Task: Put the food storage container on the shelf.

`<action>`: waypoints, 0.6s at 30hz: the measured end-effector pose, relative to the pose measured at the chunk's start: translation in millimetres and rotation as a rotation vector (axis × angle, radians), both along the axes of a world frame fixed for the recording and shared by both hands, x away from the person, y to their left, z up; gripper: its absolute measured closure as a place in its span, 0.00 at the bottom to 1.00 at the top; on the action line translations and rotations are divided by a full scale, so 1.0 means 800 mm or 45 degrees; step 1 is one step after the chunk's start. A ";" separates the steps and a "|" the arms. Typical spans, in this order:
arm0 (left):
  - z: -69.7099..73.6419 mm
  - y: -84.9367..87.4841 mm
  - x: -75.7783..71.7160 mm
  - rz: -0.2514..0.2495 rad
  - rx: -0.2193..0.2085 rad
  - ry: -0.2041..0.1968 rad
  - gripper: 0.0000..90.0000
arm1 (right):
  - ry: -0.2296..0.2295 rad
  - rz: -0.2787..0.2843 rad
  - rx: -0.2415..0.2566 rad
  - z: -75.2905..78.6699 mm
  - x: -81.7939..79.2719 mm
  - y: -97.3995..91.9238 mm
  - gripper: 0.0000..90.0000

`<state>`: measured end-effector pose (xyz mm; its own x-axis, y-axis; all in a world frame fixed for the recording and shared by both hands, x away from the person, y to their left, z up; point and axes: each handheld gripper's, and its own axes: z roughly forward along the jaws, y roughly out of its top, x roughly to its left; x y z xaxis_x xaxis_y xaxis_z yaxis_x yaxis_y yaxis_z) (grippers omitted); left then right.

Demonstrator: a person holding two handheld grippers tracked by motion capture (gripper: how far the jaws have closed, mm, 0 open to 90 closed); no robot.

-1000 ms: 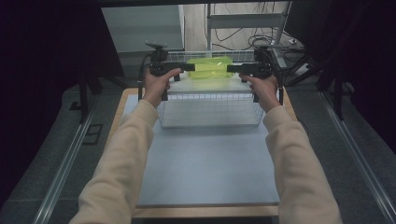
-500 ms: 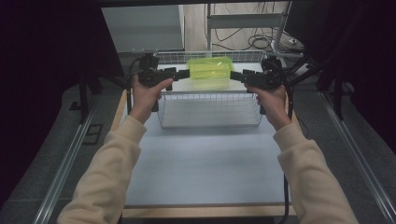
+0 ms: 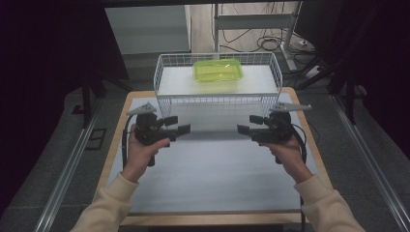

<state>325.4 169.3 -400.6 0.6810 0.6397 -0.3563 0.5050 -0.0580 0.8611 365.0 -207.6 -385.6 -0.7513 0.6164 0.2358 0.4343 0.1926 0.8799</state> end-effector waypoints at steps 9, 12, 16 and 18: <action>-0.076 0.004 -0.044 -0.020 0.053 0.100 0.28 | 0.050 0.014 -0.032 -0.080 -0.048 -0.039 0.32; -0.102 0.002 -0.052 -0.009 0.055 0.134 0.28 | 0.077 0.022 -0.052 -0.101 -0.054 -0.040 0.32; -0.123 -0.006 -0.050 -0.018 0.084 0.193 0.28 | 0.121 0.027 -0.095 -0.124 -0.060 -0.040 0.32; -0.124 -0.009 -0.051 -0.032 0.101 0.189 0.28 | 0.119 0.016 -0.093 -0.126 -0.061 -0.040 0.32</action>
<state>284.8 161.7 -499.8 0.6410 0.6531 -0.4033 0.6238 -0.1370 0.7695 316.2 -240.0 -486.7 -0.7356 0.6254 0.2604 0.5112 0.2603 0.8191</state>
